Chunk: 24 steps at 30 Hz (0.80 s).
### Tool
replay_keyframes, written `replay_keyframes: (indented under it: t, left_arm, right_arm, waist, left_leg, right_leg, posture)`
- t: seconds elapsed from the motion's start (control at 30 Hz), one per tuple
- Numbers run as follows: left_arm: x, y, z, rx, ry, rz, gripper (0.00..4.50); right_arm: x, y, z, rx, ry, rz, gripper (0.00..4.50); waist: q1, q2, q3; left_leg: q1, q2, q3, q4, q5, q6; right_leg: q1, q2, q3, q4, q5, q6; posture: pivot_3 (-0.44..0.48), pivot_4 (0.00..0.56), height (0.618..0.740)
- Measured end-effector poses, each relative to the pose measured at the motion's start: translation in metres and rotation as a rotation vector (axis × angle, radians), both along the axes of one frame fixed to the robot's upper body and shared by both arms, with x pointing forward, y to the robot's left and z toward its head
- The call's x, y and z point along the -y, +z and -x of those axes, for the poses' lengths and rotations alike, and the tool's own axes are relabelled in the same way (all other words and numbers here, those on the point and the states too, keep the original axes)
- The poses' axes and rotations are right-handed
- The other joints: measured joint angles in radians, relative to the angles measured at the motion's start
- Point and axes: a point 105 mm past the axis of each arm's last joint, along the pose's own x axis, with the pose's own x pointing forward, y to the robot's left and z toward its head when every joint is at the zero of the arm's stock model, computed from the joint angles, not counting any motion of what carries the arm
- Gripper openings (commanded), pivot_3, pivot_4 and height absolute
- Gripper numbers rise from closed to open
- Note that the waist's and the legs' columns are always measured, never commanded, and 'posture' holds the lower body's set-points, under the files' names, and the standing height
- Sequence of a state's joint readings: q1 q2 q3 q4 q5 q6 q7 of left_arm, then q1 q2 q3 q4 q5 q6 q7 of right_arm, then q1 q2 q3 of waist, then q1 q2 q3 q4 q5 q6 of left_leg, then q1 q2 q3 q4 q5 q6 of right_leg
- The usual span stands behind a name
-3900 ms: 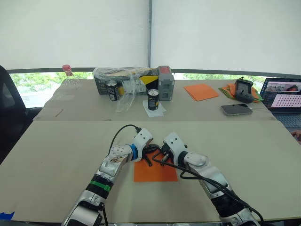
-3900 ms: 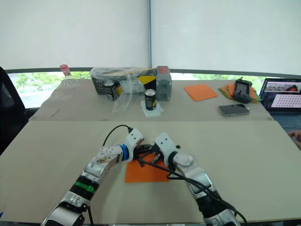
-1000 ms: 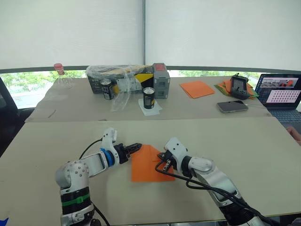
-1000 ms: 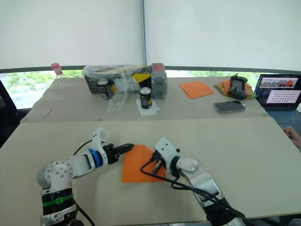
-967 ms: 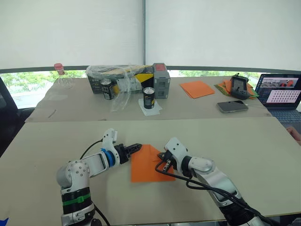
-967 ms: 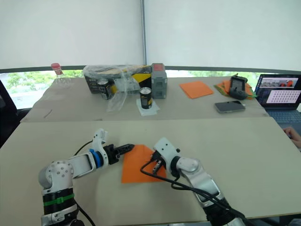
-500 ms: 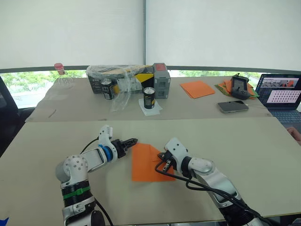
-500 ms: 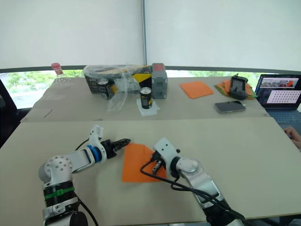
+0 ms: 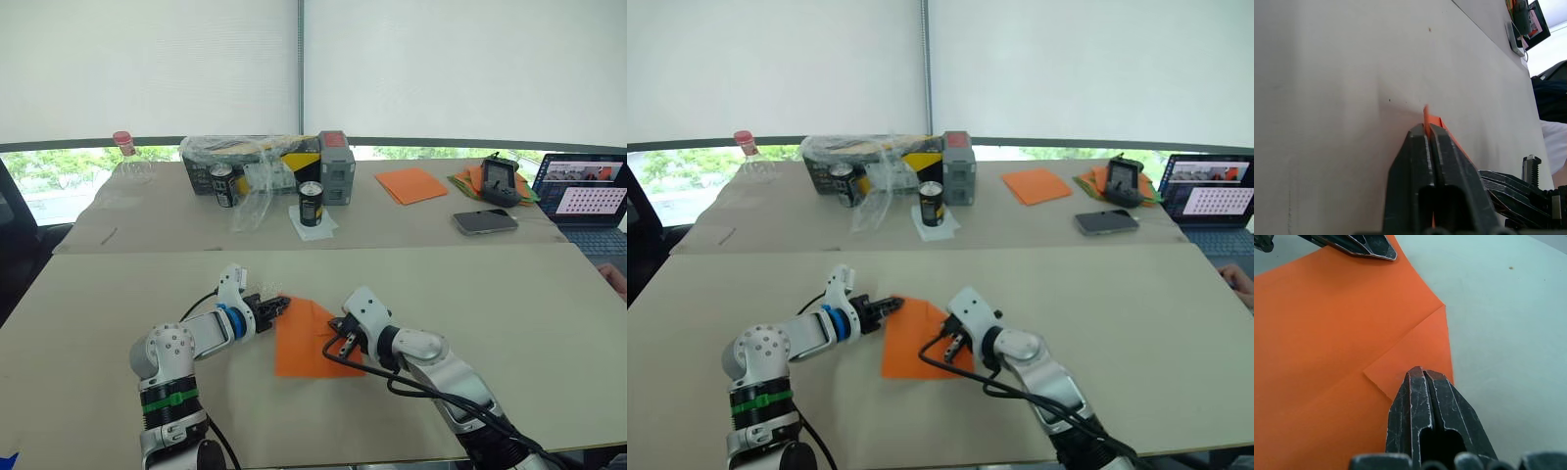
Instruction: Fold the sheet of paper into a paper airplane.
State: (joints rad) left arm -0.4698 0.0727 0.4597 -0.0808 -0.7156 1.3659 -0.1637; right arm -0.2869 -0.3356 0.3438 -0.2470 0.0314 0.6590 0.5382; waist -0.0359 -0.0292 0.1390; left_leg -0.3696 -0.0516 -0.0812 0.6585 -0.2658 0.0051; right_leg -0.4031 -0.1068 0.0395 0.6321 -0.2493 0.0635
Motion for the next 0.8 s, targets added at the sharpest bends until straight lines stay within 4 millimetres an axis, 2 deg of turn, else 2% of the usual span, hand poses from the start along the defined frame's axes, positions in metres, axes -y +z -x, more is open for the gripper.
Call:
replay_keyframes:
  t: [0.23,0.4,0.57,0.8]
  left_arm:
    - [0.007,0.008,-0.003,0.092,-0.091,-0.087,0.02]
    - [0.026,0.018,-0.016,0.267,-0.266,-0.238,0.02]
    - [0.051,0.035,-0.029,0.452,-0.428,-0.324,0.02]
    - [0.059,0.026,-0.031,0.54,-0.556,-0.397,0.02]
  right_arm:
    - [0.005,0.006,-0.004,-0.002,-0.031,-0.013,0.0]
    - [0.017,0.017,-0.011,-0.005,-0.075,-0.006,0.0]
    - [0.01,0.03,-0.01,0.011,-0.053,-0.035,0.0]
    - [0.011,0.028,-0.009,-0.004,-0.073,-0.045,0.0]
  waist:
    - [0.008,0.0,0.0]
    - [0.028,0.001,0.001]
    - [0.025,0.001,0.001]
    - [0.019,0.001,0.001]
  left_leg:
    - [0.0,-0.001,0.0,0.0,0.0,0.0]
    - [-0.004,-0.002,0.0,0.001,0.0,0.0]
    - [-0.019,-0.003,0.0,0.002,0.005,-0.008]
    - [-0.021,-0.003,0.001,0.002,0.005,-0.006]
  right_leg:
    - [-0.001,0.0,0.0,0.0,0.0,0.0]
    - [-0.003,-0.001,0.0,-0.001,0.0,-0.001]
    - [-0.018,-0.002,0.001,0.001,0.001,-0.001]
    - [-0.021,-0.002,0.001,0.002,0.001,-0.001]
  posture:
    - [0.0,0.15,0.739]
    - [0.0,0.15,0.739]
    - [0.0,0.15,0.739]
    - [0.0,0.15,0.739]
